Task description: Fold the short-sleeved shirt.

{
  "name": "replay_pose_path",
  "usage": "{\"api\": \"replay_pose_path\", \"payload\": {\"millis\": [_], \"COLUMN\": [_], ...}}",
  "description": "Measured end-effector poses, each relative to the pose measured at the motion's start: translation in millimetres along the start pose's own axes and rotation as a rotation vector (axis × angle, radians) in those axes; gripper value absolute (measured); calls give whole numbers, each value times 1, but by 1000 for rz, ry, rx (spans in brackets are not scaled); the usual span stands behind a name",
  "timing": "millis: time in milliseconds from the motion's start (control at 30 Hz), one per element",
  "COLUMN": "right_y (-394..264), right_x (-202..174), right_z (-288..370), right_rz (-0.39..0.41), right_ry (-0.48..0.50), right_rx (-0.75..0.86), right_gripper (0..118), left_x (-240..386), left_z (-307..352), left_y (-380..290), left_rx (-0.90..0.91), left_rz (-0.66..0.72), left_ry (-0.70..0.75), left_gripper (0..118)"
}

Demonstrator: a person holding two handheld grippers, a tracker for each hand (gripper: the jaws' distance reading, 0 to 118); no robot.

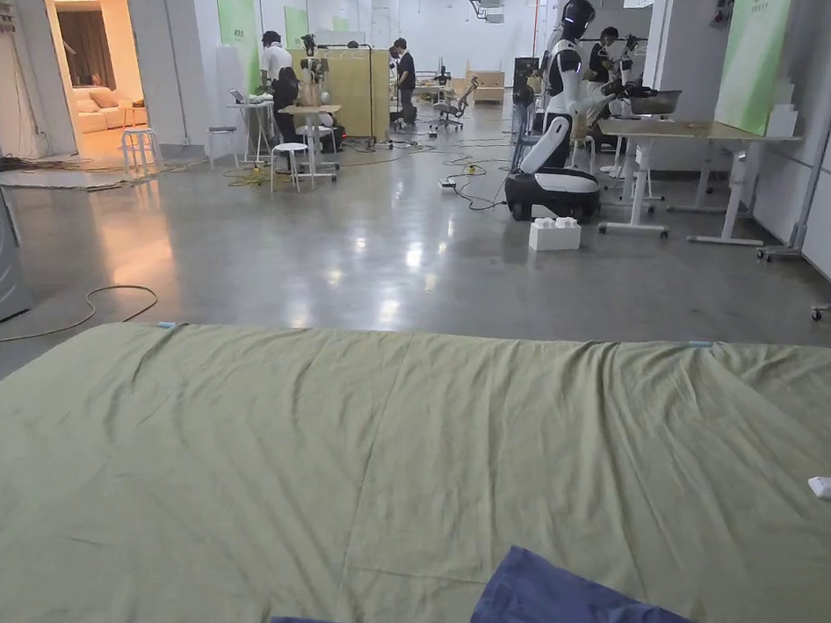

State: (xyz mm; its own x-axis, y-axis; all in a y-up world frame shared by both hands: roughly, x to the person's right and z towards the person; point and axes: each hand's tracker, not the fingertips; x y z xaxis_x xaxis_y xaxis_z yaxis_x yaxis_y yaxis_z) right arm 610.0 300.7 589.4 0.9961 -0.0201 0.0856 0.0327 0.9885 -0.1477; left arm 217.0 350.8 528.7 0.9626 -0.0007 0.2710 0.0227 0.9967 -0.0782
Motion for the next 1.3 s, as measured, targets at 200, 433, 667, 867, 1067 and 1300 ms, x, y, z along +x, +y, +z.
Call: {"api": "replay_pose_path", "payload": {"millis": [200,433,667,867,1067,1300], "right_y": [-10,-34,-71,-90,-100,-91], "right_x": [3,12,26,37,42,46], "right_z": [-14,-38,-58,-59,-65,-101], "right_rz": [-26,-9,-32,-54,-71,-81], "right_ry": [2,-9,-45,-80,-95,-42], "right_rx": [-47,-165,-329,-394,-457,-463], "right_gripper": [1,2,2,2,2,1], "left_x": [-12,-45,-70,-88,-71,-34], "left_z": [-38,-160,-339,-406,-412,-415], "left_y": [-11,-64,-156,-199,-208,-213], "left_rx": [-150,-379,-747,-813,-899,-960], "left_rz": [111,297,165,160,46,-178], "left_ry": [-52,-185,-88,-10,13,6], "left_gripper": [0,0,78,78,57,8]}}
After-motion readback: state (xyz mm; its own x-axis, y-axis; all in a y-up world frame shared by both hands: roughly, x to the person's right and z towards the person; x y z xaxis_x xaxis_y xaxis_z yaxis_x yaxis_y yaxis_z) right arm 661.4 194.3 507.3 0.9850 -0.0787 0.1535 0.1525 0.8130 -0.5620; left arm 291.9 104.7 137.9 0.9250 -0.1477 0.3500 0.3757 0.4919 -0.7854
